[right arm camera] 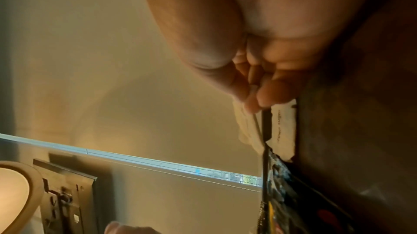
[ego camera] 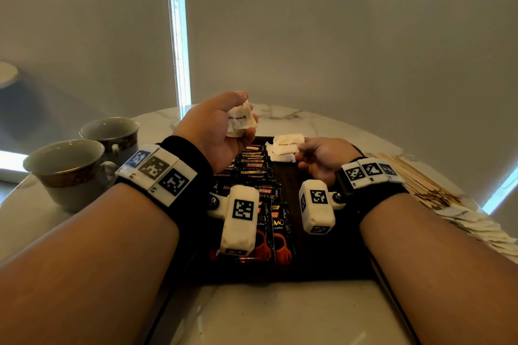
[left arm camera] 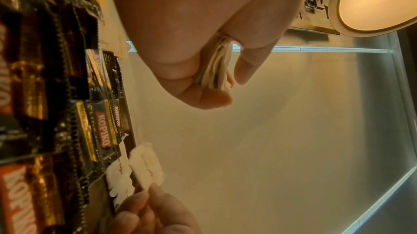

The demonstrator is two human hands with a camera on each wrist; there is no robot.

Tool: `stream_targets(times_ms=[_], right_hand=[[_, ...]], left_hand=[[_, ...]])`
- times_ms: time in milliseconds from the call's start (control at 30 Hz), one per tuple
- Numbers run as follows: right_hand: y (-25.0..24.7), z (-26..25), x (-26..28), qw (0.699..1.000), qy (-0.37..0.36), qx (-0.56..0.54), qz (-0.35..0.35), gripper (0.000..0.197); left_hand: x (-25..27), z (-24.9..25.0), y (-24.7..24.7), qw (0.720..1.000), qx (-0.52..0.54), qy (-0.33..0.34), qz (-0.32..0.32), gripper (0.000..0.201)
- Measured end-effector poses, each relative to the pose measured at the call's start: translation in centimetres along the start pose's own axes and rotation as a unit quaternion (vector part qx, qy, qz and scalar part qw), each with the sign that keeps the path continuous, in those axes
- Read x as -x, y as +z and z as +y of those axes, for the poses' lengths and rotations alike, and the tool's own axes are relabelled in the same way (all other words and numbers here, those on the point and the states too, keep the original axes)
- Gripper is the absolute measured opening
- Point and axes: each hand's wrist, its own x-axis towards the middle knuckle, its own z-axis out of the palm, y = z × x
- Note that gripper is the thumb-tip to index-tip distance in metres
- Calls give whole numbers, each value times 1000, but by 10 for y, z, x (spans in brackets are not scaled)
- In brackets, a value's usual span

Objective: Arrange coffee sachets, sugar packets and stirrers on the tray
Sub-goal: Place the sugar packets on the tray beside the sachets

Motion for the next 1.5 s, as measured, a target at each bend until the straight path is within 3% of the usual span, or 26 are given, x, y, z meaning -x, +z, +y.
stream_targets(times_ms=[500, 700, 1267, 1500], right_hand=[[3, -1, 3, 992, 51, 112, -27, 34], [6, -4, 6, 992, 58, 113, -21, 38], [6, 1, 7, 997, 14, 71, 27, 20], [7, 0, 9, 997, 33, 67, 2, 33]], left_hand=[[2, 2, 2, 1000, 11, 0, -7, 9], [2, 2, 2, 1000, 13, 3, -13, 12], [4, 3, 2, 999, 23, 8, -21, 17], [4, 1, 1, 999, 34, 9, -25, 19]])
